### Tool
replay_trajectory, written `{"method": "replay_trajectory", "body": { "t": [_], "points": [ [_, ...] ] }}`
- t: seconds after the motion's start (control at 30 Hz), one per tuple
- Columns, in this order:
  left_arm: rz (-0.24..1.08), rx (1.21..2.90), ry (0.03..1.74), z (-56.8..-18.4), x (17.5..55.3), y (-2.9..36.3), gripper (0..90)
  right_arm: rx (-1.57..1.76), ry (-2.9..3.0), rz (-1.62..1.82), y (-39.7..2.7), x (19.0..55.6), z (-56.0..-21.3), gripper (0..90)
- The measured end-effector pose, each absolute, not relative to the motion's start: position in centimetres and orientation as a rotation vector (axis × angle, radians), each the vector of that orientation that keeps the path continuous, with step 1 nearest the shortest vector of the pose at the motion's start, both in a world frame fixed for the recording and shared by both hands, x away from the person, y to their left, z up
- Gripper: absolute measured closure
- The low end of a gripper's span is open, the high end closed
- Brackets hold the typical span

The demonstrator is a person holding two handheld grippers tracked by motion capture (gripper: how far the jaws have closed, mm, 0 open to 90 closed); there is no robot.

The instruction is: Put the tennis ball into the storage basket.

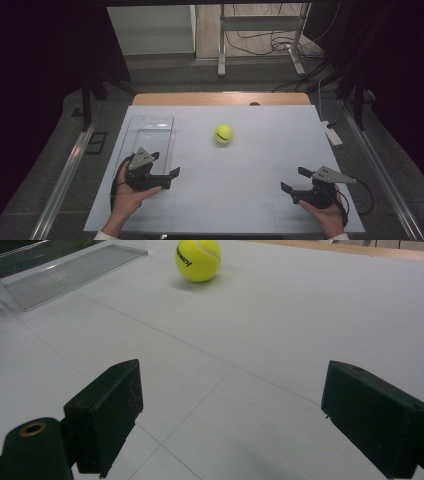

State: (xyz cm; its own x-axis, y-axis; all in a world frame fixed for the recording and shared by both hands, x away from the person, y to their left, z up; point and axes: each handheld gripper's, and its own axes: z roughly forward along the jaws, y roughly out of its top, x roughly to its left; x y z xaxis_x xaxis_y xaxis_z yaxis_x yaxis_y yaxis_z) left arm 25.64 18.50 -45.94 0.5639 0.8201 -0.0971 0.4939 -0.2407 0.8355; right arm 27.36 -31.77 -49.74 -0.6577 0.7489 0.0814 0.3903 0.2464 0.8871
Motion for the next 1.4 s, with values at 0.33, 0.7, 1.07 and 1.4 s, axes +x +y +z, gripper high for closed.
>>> {"method": "replay_trajectory", "body": {
  "t": [0.33,0.7,1.07,1.4],
  "points": [
    [0.454,1.923,1.047,-45.6,26.6,17.5,10.7,1.047,2.171,1.371,-31.8,27.4,-49.8,10.1],
    [0.440,1.935,1.031,-45.2,27.3,16.8,10.7,1.047,2.174,1.368,-31.7,27.4,-49.8,10.1],
    [0.430,1.949,1.024,-44.9,28.3,16.1,10.6,1.048,2.180,1.365,-31.7,27.4,-49.9,10.1],
    [0.423,1.948,1.022,-44.7,28.9,15.8,10.6,1.049,2.182,1.366,-31.7,27.4,-50.0,10.1]
  ]
}}
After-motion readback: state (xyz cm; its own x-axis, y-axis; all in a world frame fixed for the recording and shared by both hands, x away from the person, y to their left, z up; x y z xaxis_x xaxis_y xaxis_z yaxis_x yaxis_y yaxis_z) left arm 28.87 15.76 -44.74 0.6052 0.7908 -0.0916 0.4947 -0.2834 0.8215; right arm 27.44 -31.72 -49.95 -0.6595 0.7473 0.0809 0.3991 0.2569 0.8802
